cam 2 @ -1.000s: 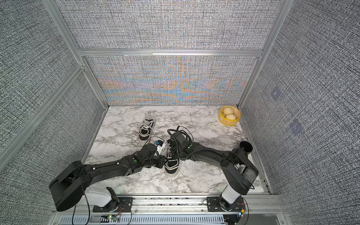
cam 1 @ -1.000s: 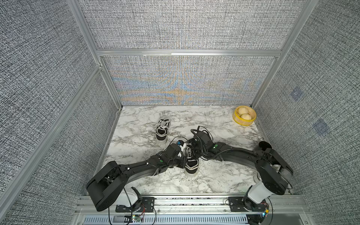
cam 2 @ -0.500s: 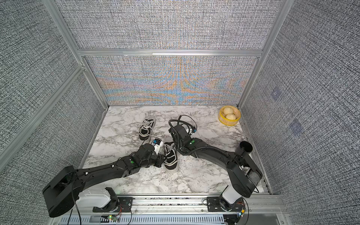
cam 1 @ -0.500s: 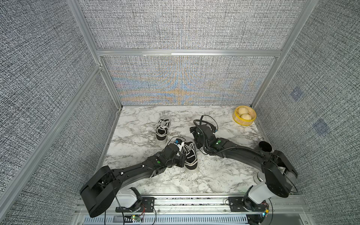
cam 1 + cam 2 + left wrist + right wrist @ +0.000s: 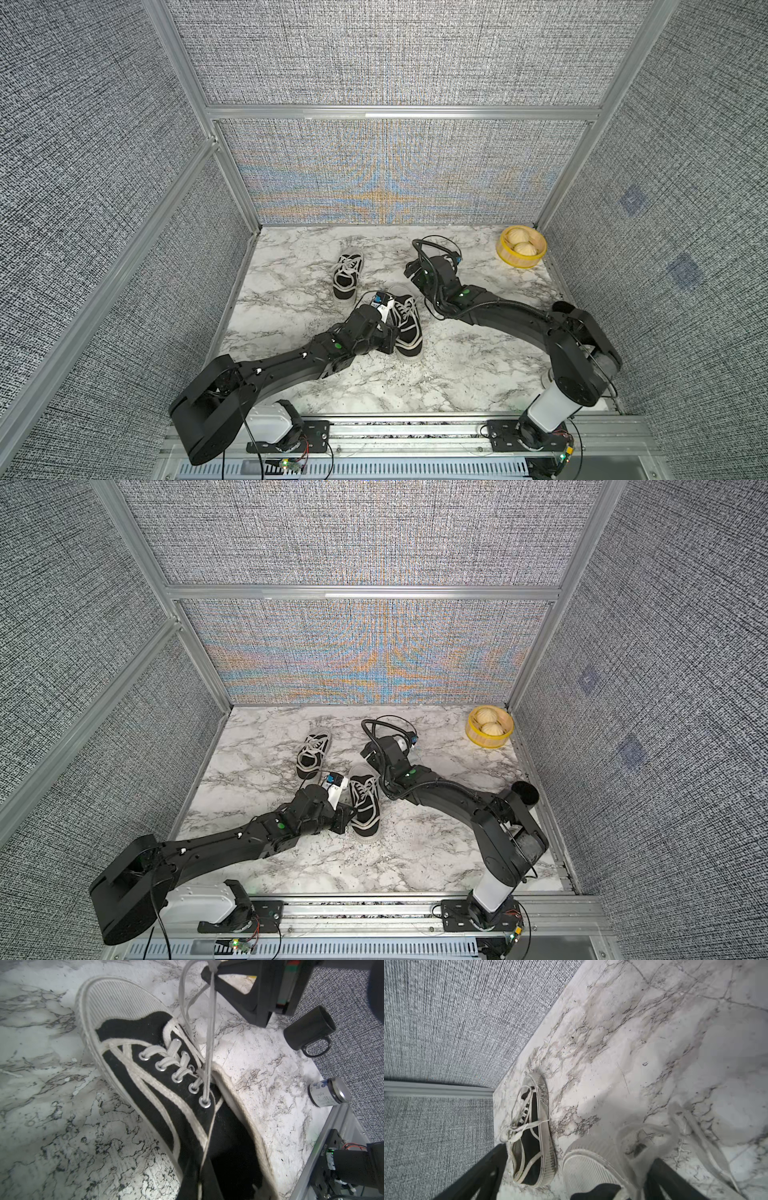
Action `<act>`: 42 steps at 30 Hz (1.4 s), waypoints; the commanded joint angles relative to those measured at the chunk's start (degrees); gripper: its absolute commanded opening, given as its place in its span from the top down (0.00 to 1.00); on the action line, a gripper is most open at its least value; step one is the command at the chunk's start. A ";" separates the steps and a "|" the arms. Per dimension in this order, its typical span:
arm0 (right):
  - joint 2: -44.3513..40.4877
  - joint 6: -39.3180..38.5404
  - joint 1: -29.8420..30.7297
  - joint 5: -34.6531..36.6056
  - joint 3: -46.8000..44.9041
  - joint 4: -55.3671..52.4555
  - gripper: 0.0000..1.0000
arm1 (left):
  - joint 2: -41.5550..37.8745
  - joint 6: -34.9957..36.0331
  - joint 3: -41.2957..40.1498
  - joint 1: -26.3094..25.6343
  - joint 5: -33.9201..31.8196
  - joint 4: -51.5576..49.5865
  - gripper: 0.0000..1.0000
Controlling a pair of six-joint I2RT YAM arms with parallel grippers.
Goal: Remove the insole from the shoe
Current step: Untie the shoelace on the shoe.
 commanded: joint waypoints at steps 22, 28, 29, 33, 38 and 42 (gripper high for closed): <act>5.84 -17.48 -5.11 -3.37 -1.64 24.97 0.02 | 2.06 5.50 1.02 -0.06 10.92 -14.04 1.00; 3.40 -8.09 -3.20 -22.45 -11.97 38.93 0.02 | 4.58 5.09 1.59 -0.03 8.43 -10.57 1.00; 3.41 -6.63 -2.80 -23.85 -13.08 40.42 0.02 | 4.99 4.93 1.79 -0.03 8.07 -10.00 1.00; 4.36 -1.86 -1.56 -26.99 -15.85 44.73 0.02 | 5.92 4.21 2.06 -0.03 6.55 -7.70 0.87; 6.64 1.40 -1.54 -28.65 -15.71 47.76 0.02 | 1.18 4.72 1.63 0.08 3.14 -7.81 0.62; 6.30 1.52 -1.38 -28.50 -15.00 46.19 0.02 | -5.06 5.44 1.51 0.74 0.88 -9.52 0.50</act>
